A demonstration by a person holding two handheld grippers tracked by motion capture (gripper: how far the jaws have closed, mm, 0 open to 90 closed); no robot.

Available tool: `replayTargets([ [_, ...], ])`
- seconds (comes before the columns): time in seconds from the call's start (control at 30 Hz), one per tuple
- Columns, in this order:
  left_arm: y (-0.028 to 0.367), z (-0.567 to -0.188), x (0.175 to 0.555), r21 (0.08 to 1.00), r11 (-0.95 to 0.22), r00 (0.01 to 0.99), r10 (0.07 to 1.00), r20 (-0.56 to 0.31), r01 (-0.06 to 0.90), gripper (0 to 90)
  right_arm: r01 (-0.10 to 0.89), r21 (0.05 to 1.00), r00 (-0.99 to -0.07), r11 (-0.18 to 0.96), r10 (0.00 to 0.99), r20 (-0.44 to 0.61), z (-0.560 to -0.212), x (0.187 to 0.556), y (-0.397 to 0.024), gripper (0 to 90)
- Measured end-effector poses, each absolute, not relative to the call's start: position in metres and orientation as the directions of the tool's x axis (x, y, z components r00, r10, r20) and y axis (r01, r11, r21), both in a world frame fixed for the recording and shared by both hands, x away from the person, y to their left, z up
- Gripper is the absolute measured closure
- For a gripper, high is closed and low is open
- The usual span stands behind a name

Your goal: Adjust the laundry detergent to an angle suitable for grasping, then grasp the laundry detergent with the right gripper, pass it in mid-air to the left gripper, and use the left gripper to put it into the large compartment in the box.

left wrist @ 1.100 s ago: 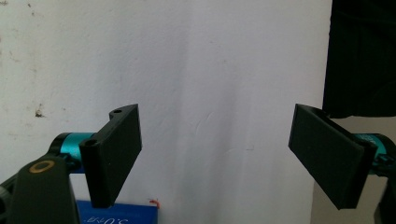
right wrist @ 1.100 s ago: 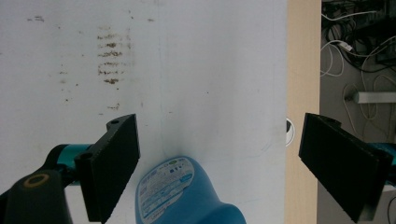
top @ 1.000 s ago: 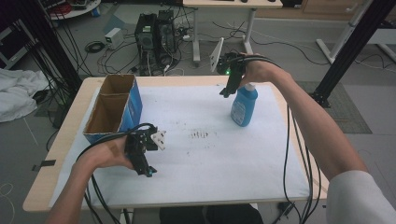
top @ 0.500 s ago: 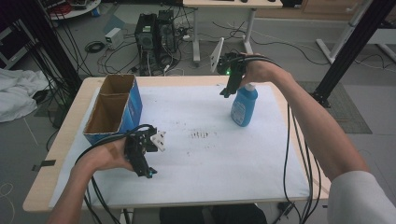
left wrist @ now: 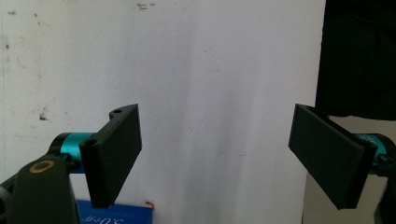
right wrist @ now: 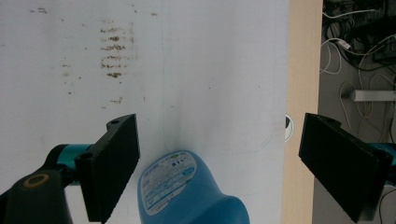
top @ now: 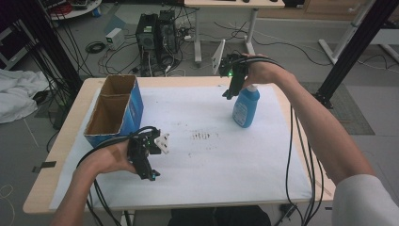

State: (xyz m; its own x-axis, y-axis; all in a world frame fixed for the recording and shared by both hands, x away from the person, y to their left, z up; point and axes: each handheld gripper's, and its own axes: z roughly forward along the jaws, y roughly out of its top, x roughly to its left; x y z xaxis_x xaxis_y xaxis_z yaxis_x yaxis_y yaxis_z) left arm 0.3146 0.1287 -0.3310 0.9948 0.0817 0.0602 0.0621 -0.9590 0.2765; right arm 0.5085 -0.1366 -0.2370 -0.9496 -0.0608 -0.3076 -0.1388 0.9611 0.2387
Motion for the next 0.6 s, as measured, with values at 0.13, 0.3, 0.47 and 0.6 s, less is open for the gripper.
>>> replayTargets([
  [0.13,0.1280,-0.3309,0.3145,0.284,-0.956,0.993,0.099,0.057,0.079,17.3,-0.136,0.258,-0.951,0.957,-0.053,-0.306,-0.2353,0.5096,-0.1365,11.7],
  [0.3,0.1275,-0.3303,0.3127,0.288,-0.954,0.993,0.101,0.057,0.080,17.3,-0.130,0.249,-0.950,0.960,-0.049,-0.308,-0.2353,0.5106,-0.1379,11.6],
  [0.47,0.1274,-0.3318,0.3136,0.291,-0.955,0.994,0.082,0.066,0.060,17.3,-0.112,0.243,-0.951,0.964,-0.034,-0.306,-0.2353,0.5063,-0.1356,11.7],
  [0.6,0.1275,-0.3341,0.3151,0.295,-0.953,0.994,0.088,0.059,0.067,17.3,-0.112,0.252,-0.953,0.961,-0.032,-0.303,-0.2309,0.5026,-0.1360,11.7],
])
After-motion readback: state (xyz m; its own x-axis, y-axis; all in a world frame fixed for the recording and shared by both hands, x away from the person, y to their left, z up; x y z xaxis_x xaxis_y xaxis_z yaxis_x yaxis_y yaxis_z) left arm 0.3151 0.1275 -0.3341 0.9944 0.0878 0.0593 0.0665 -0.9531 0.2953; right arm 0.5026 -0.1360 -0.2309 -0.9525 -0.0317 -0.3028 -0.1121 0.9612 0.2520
